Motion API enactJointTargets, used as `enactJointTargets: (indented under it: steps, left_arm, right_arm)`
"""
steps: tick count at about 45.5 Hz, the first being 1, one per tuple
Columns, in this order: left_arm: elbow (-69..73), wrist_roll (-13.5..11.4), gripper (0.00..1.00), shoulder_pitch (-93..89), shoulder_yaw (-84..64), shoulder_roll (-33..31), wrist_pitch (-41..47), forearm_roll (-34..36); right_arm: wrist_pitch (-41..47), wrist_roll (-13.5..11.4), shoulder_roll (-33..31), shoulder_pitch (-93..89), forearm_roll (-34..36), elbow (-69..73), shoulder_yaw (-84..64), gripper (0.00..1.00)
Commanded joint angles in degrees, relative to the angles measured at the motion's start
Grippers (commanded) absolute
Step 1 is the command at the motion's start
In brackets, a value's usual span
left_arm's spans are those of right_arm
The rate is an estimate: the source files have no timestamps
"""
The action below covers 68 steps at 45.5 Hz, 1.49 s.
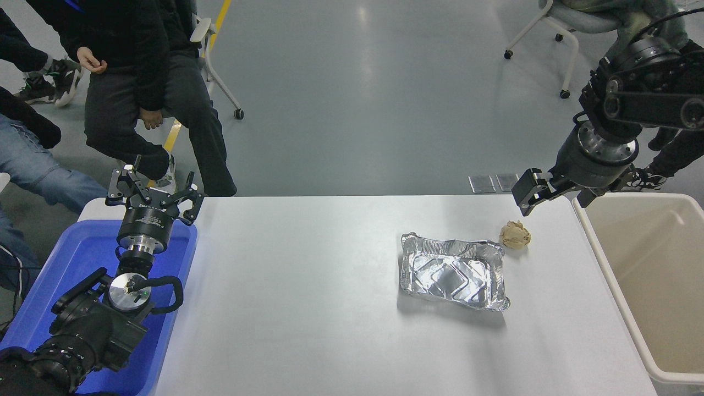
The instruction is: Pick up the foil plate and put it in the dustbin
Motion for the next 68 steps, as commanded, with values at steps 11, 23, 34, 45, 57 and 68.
enactJointTargets:
  steps: [11,23,34,45,57,68]
  left_arm:
    - [0.0,-0.4,0.99,-0.1,0.1,0.0,0.3,0.1]
    - [0.0,-0.4,0.99,0.0,0.1,0.0,0.3,0.1]
    - [0.0,-0.4,0.99,0.0,0.1,0.0,0.2,0.1]
    - [0.0,-0.4,0.99,0.0,0.1,0.0,0.2,0.1]
    - [0.0,-0.4,0.99,0.0,0.1,0.0,0.2,0.1]
    - [0.0,-0.4,0.99,0.0,0.1,0.0,0.2,0.1]
  right_arm:
    - [0.0,0.0,0.0,0.1,0.0,0.0,0.1,1.0]
    - [0.0,0.0,0.0,0.2,0.0,0.0,0.3,1.0]
    - [0.0,0.0,-0.1,0.4,0.0,0.0,0.3,1.0]
    - [0.0,0.0,-0.1,0.6,0.0,0.0,0.3,1.0]
    - [0.0,0.4,0.1,-1.0,2.5,-1.0,5.9,1.0]
    - [0.0,0.4,0.4,-1.6,2.9,-1.6,4.8,1.0]
